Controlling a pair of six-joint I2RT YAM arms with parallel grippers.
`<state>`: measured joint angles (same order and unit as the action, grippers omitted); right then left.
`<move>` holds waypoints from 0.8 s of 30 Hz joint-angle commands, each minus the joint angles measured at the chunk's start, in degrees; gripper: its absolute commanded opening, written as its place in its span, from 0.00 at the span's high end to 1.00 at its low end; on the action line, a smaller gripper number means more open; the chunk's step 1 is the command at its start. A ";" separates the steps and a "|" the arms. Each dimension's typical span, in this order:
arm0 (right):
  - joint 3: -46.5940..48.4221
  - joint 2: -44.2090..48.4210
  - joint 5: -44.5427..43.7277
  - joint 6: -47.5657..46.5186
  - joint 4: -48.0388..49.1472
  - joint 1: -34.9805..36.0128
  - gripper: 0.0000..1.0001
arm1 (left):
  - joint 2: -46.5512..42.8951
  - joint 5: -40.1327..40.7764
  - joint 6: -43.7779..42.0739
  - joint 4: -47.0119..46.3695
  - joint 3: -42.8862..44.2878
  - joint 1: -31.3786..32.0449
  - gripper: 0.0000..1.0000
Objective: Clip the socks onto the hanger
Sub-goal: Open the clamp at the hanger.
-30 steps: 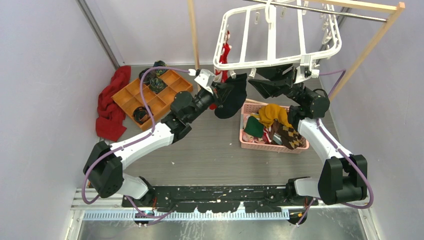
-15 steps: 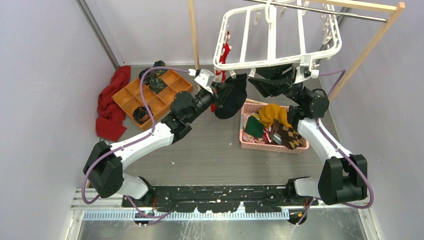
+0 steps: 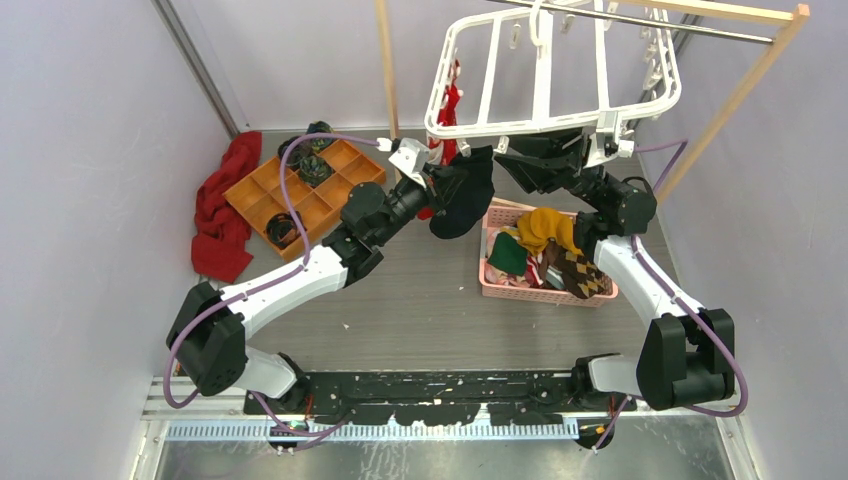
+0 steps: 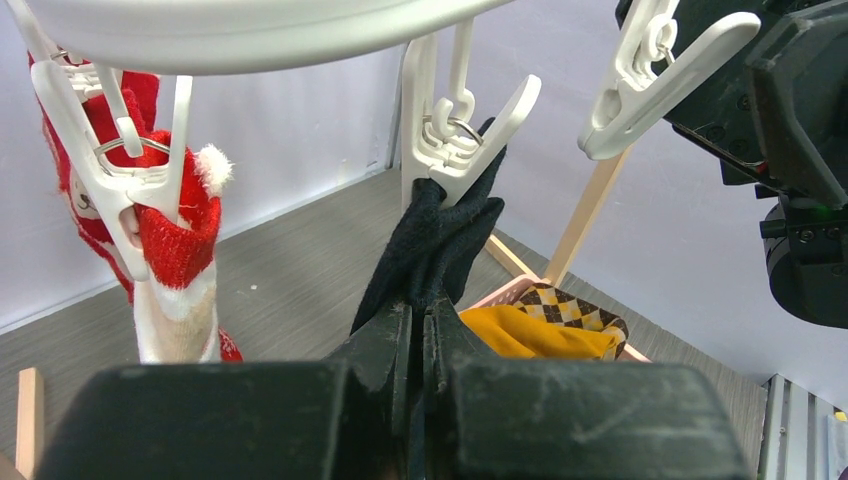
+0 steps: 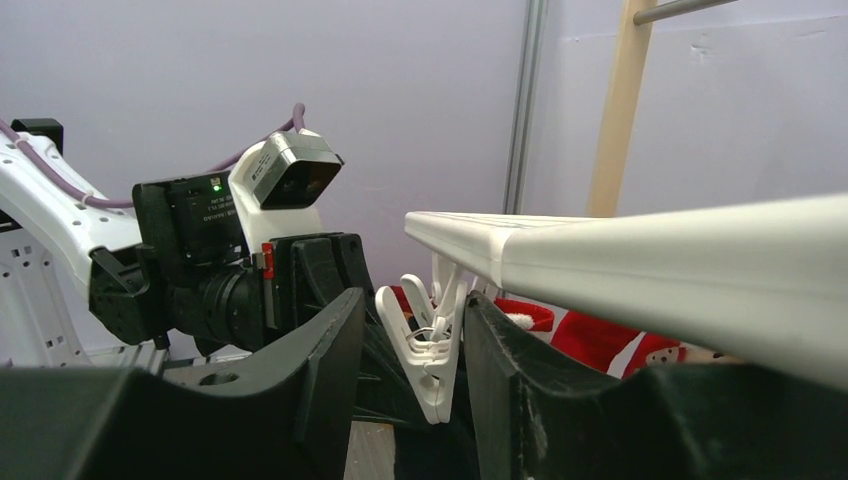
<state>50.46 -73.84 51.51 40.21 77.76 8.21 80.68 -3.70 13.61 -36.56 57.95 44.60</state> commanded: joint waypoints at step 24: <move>-0.01 1.38 -3.30 0.16 0.70 0.42 0.86 | -0.02 -6.96 0.96 -3.53 2.65 -0.30 1.00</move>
<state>50.46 -73.84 49.65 39.29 77.10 8.21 80.90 -6.07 14.55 -36.62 57.95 44.58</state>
